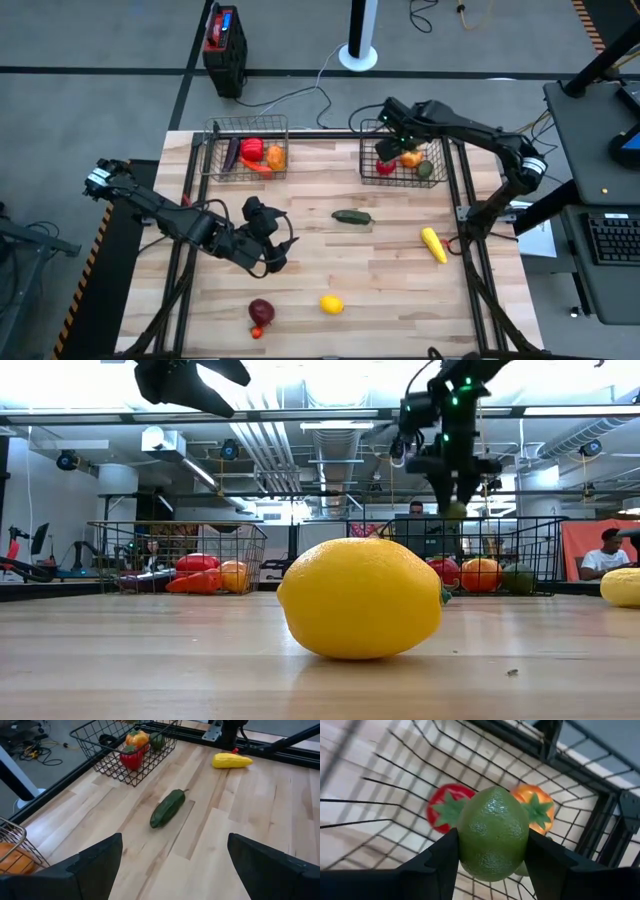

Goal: Sort produce into baskets
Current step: Put the lime into the black wire basket

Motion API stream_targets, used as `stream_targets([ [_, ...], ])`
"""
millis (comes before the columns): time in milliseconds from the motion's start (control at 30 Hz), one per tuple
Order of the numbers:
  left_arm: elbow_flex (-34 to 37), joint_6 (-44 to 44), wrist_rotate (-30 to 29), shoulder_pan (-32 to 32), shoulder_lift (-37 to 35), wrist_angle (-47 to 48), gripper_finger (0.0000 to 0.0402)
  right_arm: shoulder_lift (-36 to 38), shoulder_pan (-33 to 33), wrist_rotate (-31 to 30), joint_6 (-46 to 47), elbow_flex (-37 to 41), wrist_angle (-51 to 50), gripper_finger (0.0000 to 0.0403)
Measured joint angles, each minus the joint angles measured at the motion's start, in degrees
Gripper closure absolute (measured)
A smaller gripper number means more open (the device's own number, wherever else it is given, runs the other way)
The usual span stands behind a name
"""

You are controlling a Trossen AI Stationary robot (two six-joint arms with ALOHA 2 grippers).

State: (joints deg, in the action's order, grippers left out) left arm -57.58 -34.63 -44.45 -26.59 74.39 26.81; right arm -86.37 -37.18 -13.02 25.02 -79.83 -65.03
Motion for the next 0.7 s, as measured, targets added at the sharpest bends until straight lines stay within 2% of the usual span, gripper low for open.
stream_targets([
  [300, 0.0, 0.0, 0.0, 0.0, 0.0, 0.1, 0.0061, 0.0, -3.5, 0.0, -0.2, 8.5, 11.1, 0.0218],
  [700, 0.0, -0.4, 0.0, 0.0, 0.0, 0.2, 0.0061, 0.0, -5.2, -0.5, -3.1, 13.9, 21.6, 0.0218],
])
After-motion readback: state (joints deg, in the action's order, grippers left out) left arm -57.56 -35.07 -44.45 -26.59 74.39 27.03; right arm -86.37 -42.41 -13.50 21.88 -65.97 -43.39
